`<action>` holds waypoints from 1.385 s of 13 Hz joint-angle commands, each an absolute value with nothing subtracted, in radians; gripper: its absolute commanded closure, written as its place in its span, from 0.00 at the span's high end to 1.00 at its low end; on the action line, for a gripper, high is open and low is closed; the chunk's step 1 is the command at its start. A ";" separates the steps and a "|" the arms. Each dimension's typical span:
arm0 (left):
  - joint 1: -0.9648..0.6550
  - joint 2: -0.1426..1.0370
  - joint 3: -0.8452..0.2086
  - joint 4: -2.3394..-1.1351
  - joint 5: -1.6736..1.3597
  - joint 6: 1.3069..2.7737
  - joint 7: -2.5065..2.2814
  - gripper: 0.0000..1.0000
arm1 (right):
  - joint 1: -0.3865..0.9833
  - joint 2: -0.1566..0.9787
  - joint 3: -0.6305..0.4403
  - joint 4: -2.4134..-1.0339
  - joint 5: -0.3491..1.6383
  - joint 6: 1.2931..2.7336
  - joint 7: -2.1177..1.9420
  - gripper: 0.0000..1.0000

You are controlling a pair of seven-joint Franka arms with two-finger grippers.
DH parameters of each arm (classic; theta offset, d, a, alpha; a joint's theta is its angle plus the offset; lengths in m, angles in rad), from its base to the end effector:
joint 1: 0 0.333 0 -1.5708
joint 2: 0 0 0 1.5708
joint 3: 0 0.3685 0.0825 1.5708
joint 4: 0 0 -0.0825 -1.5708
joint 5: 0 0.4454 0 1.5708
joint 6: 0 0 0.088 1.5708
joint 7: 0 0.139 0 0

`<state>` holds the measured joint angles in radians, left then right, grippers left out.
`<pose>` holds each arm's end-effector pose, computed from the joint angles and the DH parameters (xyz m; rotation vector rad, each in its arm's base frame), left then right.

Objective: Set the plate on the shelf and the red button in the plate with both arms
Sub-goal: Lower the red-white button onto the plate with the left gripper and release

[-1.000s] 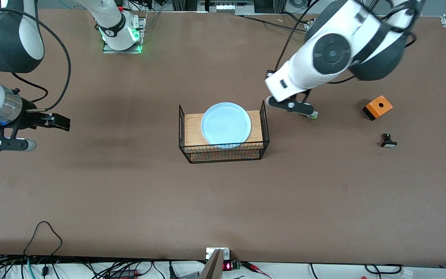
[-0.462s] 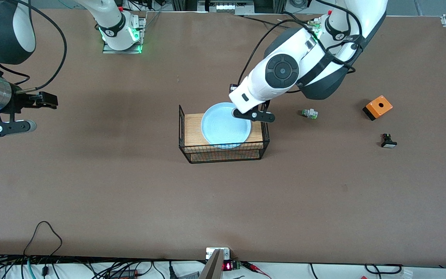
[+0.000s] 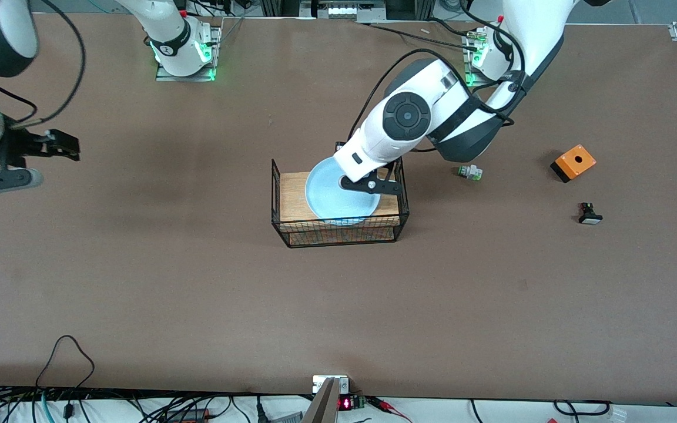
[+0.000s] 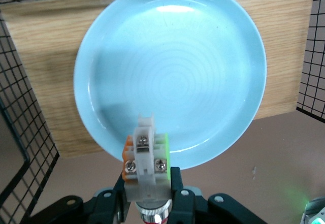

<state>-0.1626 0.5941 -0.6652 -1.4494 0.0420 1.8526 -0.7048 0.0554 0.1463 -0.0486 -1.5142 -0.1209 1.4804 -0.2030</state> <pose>0.5833 -0.4987 0.3858 2.9334 -0.0920 -0.3970 0.6482 -0.0112 0.5766 3.0014 0.3157 -0.2900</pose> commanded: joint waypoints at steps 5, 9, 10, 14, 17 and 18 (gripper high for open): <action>-0.218 0.680 -0.624 -1.371 0.117 1.910 -0.732 0.00 | 0.078 0.097 -0.015 -1.487 -0.133 1.485 -0.193 1.00; -0.244 0.699 -0.601 -1.364 0.124 1.939 -0.732 0.01 | 0.063 0.095 -0.035 -1.474 -0.133 1.479 -0.192 1.00; -0.253 0.699 -0.592 -1.362 0.124 1.939 -0.733 0.06 | 0.063 0.095 -0.035 -1.473 -0.133 1.480 -0.192 1.00; -0.298 0.699 -0.546 -1.359 0.126 1.976 -0.726 1.00 | 0.058 0.109 -0.034 -1.473 -0.127 1.522 -0.190 1.00; -0.296 0.686 -0.546 -1.327 0.127 1.962 -0.732 1.00 | 0.058 0.109 -0.034 -1.473 -0.115 1.525 -0.190 1.00; -0.288 0.663 -0.548 -1.325 0.129 1.953 -0.732 1.00 | 0.058 0.107 -0.034 -1.473 -0.095 1.513 -0.190 1.00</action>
<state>-0.2782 0.6804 -0.5599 -1.3657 0.0997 1.9816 -0.7181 0.0664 0.1107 -0.0413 -1.4787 -0.1180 1.5223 -0.1966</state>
